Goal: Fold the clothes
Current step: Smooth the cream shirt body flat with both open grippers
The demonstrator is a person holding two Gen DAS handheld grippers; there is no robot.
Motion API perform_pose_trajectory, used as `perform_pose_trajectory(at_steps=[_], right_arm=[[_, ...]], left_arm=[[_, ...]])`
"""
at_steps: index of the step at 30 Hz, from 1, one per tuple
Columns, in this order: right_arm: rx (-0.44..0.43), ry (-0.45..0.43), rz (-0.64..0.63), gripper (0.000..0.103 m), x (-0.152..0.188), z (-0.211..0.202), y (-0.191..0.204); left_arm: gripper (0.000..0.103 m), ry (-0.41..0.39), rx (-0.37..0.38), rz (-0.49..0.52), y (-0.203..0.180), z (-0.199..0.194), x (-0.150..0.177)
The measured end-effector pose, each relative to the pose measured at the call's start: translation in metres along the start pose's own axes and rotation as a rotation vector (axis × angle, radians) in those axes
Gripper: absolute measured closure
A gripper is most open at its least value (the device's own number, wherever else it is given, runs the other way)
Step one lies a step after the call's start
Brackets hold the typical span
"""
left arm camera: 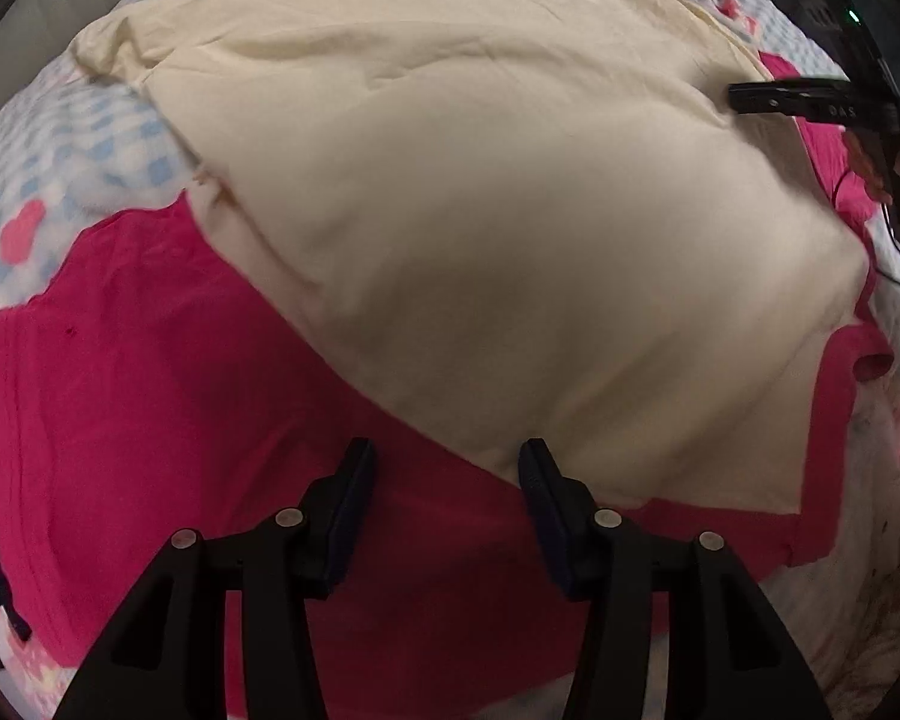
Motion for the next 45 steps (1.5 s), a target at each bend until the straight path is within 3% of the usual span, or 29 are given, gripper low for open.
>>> perform_pose_trajectory(at_steps=[2, 6, 10, 13, 17, 20, 24, 26, 29, 32, 34, 36, 40, 43, 45], right_arm=[[0.079, -0.058, 0.065, 0.074, 0.006, -0.028, -0.017], [0.258, -0.124, 0.318, 0.074, 0.028, -0.083, -0.066], [0.394, -0.17, 0.446, 0.073, 0.056, -0.123, -0.092], [0.484, -0.192, 0.573, 0.066, 0.089, -0.153, -0.114], [0.532, -0.172, 0.712, 0.048, 0.138, -0.183, -0.131], [0.574, -0.093, 0.758, 0.045, 0.168, -0.194, -0.137], [0.472, -0.148, 0.89, 0.045, 0.183, -0.198, -0.153], [0.438, -0.138, 0.87, 0.045, 0.178, -0.187, -0.157], [0.419, -0.113, 0.84, 0.045, 0.171, -0.172, -0.161], [0.361, -0.115, 0.846, 0.045, 0.17, -0.174, -0.159], [0.377, -0.062, 0.81, 0.045, 0.169, -0.186, -0.161], [0.479, 0.013, 0.758, 0.045, 0.17, -0.209, -0.164], [0.59, 0.02, 0.724, 0.045, 0.171, -0.257, -0.17], [0.587, -0.005, 0.715, 0.045, 0.166, -0.259, -0.169], [0.546, 0.0, 0.689, 0.045, 0.156, -0.23, -0.158]], left_arm=[[0.056, -0.01, 0.009, -0.019, 0.005, -0.009, -0.002], [0.056, -0.041, 0.056, -0.088, 0.007, -0.019, -0.014], [0.056, -0.039, 0.082, -0.072, -0.007, -0.017, -0.021], [0.056, -0.037, 0.105, -0.064, -0.014, -0.016, -0.023], [0.056, -0.026, 0.111, -0.07, -0.014, -0.008, -0.028], [0.056, -0.016, 0.121, -0.085, -0.013, -0.003, -0.031], [0.056, -0.013, 0.12, -0.085, -0.017, 0.0, -0.034], [0.056, -0.009, 0.117, -0.085, -0.02, 0.001, -0.035], [0.056, -0.01, 0.122, -0.064, -0.025, 0.028, -0.082], [0.056, -0.014, 0.128, -0.067, -0.03, 0.038, -0.098], [0.056, -0.016, 0.142, -0.068, -0.029, 0.046, -0.09], [0.056, -0.02, 0.156, -0.064, -0.032, 0.053, -0.095], [0.056, -0.036, 0.175, -0.053, -0.042, 0.066, -0.115], [0.056, -0.037, 0.168, -0.063, -0.044, 0.079, -0.129], [0.056, -0.038, 0.162, -0.076, -0.045, 0.086, -0.138]])
Point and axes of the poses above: each gripper's, at about its wrist camera, not at the fingertips, and z roughly the way its jaws point, y to its left, x to its underside, the point moved 4 cm from there along z, roughly the way its jaws point, and after that the axes turned 14 degrees about -x, right-handed, at the moved point
